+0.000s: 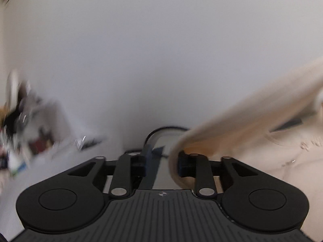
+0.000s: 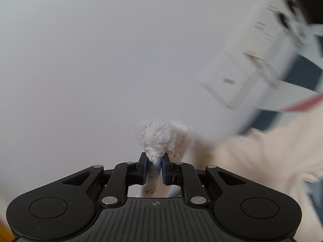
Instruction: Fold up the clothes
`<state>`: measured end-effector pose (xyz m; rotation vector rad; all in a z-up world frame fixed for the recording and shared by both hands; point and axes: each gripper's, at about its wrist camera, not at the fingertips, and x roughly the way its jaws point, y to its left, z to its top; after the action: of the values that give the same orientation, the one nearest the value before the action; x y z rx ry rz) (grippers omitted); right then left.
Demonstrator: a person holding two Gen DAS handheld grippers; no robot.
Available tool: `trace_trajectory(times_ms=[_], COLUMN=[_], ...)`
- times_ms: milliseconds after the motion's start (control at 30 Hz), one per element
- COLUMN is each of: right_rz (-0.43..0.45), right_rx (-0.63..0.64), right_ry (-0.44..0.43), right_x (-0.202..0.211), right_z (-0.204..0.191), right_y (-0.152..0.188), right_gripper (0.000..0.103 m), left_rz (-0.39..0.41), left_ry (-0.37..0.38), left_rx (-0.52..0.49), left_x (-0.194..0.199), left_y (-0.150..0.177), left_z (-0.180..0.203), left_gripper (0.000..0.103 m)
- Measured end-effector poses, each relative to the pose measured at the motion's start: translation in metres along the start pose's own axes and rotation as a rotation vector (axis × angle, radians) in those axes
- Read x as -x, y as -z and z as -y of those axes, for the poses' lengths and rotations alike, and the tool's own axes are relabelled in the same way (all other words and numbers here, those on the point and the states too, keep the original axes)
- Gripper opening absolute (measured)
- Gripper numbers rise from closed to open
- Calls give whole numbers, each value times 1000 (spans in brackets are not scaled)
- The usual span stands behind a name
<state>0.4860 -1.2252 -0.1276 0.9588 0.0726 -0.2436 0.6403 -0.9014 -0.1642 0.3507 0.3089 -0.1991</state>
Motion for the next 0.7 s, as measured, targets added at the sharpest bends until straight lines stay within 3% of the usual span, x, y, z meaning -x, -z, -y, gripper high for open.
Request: trace_trajectory(times_ms=[67, 167, 267, 300, 333, 400, 467, 533, 700], right_rz=[-33, -115, -195, -209, -213, -217, -215, -218, -269], right_rx=[-22, -43, -50, -53, -58, -70, -67, -53, 34], right_ry=[30, 191, 322, 345, 358, 386, 388, 388, 432], right_x=[-2, -10, -14, -13, -12, -8, -5, -3, -11], right_z=[11, 50, 86, 94, 98, 101, 100, 99, 102], right_y=[10, 31, 49, 53, 54, 55, 51, 45, 40], right_gripper=[13, 13, 13, 15, 17, 28, 33, 34, 27], left_rz=[-53, -147, -180, -191, -199, -208, -206, -196, -166], left_ry=[14, 72, 100, 109, 117, 137, 168, 194, 199], left_rx=[-44, -74, -141, -163, -184, -224, -256, -281, -397], left_x=[-6, -16, -21, -23, -24, -26, -20, -17, -12], left_y=[11, 27, 33, 35, 35, 34, 31, 31, 37], left_z=[5, 10, 18, 20, 21, 21, 18, 11, 18], left_gripper=[32, 34, 45, 54, 60, 63, 68, 75, 77])
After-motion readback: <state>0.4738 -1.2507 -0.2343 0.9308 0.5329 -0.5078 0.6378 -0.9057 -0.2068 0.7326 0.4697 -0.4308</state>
